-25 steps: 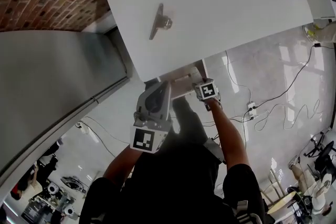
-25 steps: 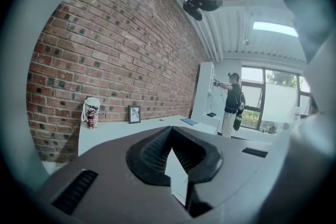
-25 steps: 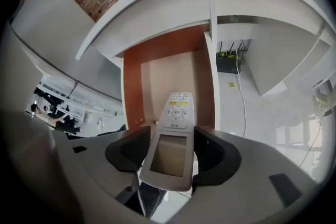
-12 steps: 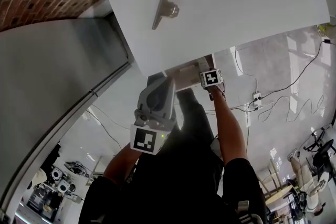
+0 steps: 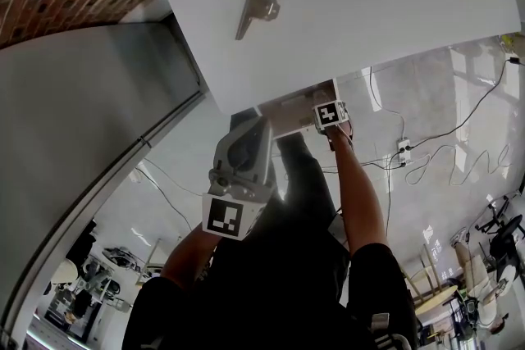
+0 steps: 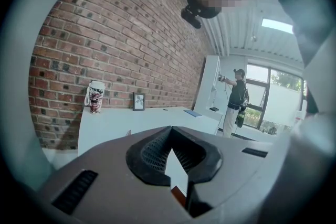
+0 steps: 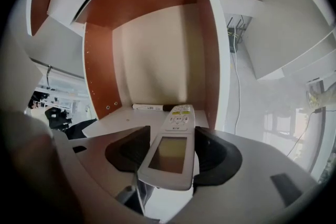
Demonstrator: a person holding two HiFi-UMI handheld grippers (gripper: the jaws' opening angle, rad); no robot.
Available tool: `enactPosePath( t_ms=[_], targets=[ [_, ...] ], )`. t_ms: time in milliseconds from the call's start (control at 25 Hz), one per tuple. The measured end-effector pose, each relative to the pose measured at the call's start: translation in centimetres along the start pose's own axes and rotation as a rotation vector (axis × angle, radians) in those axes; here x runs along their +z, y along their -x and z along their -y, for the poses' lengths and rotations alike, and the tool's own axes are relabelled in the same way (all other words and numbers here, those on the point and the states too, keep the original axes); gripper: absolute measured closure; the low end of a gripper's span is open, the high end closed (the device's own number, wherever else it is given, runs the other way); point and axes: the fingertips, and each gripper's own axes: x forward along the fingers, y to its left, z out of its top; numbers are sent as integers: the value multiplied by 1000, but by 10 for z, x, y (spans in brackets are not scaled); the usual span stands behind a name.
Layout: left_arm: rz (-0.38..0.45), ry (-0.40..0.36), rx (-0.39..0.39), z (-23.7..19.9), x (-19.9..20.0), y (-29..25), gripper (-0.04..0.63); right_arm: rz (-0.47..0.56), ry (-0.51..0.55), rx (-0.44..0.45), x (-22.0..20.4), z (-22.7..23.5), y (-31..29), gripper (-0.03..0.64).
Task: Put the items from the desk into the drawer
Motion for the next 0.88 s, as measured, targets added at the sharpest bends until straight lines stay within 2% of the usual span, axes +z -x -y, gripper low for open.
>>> enactPosePath(
  t_ms=[200, 440, 600, 760, 840, 880],
  targets=[
    [-4, 0, 3, 1, -4, 5, 594, -5, -23, 10, -2, 2, 1, 362],
    [11, 16, 10, -1, 0, 12, 594, 116, -73, 51, 13, -5, 25, 359],
    [56, 11, 11, 2, 14, 18, 594, 173, -44, 33, 17, -11, 59, 367],
    [111, -1, 34, 1, 34, 29, 594, 293, 4, -11, 28, -17, 103, 478],
    [126, -1, 42, 1, 43, 36, 594, 358, 20, -49, 33, -17, 130, 560],
    [130, -3, 45, 2, 48, 39, 594, 392, 24, -58, 36, -18, 145, 576]
  ],
)
